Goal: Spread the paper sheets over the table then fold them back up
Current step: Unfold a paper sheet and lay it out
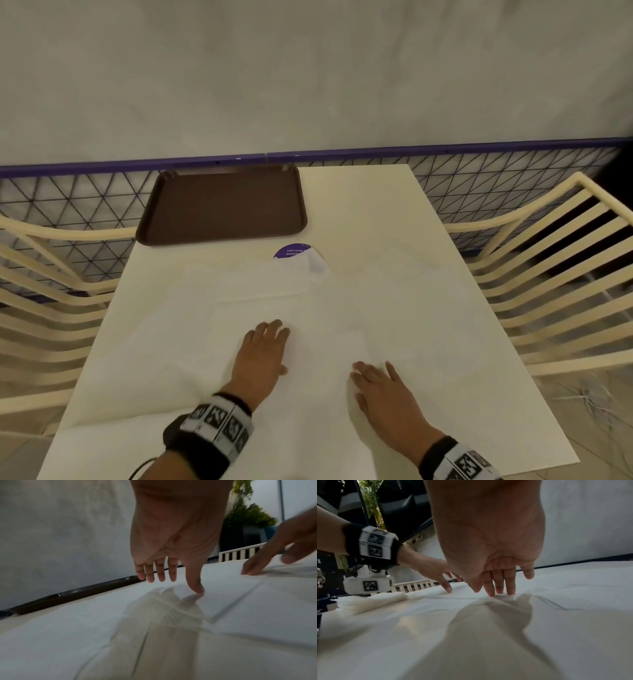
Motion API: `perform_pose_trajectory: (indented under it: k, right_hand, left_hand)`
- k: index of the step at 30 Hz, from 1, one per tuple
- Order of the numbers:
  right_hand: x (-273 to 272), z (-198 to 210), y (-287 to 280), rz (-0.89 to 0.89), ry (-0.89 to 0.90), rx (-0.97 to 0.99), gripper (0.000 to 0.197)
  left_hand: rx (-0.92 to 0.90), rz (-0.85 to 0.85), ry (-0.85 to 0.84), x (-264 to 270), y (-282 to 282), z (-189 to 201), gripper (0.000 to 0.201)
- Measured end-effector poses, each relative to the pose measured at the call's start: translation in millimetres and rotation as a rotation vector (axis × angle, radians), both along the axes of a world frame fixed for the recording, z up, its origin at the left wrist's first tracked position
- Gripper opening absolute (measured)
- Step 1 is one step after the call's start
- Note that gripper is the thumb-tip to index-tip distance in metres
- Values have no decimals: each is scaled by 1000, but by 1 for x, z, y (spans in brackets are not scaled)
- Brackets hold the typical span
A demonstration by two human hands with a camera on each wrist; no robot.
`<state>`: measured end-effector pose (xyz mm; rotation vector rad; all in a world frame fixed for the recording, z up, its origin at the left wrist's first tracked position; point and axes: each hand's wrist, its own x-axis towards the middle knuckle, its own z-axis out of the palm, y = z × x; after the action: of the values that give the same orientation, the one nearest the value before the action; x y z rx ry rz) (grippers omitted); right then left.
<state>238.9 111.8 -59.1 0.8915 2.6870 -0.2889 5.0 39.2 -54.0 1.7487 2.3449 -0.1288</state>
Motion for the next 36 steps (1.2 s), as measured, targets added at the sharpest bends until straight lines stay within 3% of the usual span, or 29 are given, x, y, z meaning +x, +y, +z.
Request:
perform_pose_trajectory:
  k: [1,3,6,8,11,13,15,16,18,21,27,30,33,36]
  right_hand:
    - [-3,1,3,-1,-5,13,20]
    - [-7,-1,8,-46,-13,0,36]
    - [-15,-1,13,-28,28,94,41]
    - [-23,12,16,7,34,53,37]
    - [-37,19,21,-47,50,41,39]
    - [-48,25,19,-101,187,57,57]
    - [-61,33,16,-32,293,109,79]
    - [-68,34,15,41,343,148,80]
    - [-83,43,12,158,383,110,55]
    - [-102,63,9,114,334,-46,4]
    - [-152,83,-21,-259,409,-671,14]
    - [-177,73,-46,-330,375,-956,19]
    - [-197,61,-80,-341,272,-1075,29]
    - [-207,37,-110,-356,140,-1053,24]
  left_hand:
    - [-59,27,-22,-2,8,0,78]
    - [-160,67,-12,-4,20,3,76]
    - [-212,121,-41,-7,27,4,70]
    - [-211,153,-100,-8,24,6,65]
    - [-37,147,-161,-2,14,8,41]
    - [163,137,-252,5,2,13,21]
    - [335,146,-383,13,-10,21,10]
    - [389,164,-454,16,-17,27,8]
    - [473,227,-588,18,-34,41,16]
    - [629,400,-726,3,-64,63,26]
    - [720,836,-721,-68,-148,82,17]
    - [721,1022,-793,-96,-190,78,8]
    - [606,1102,-759,-116,-224,62,7]
    - [478,1127,-735,-125,-246,39,8]
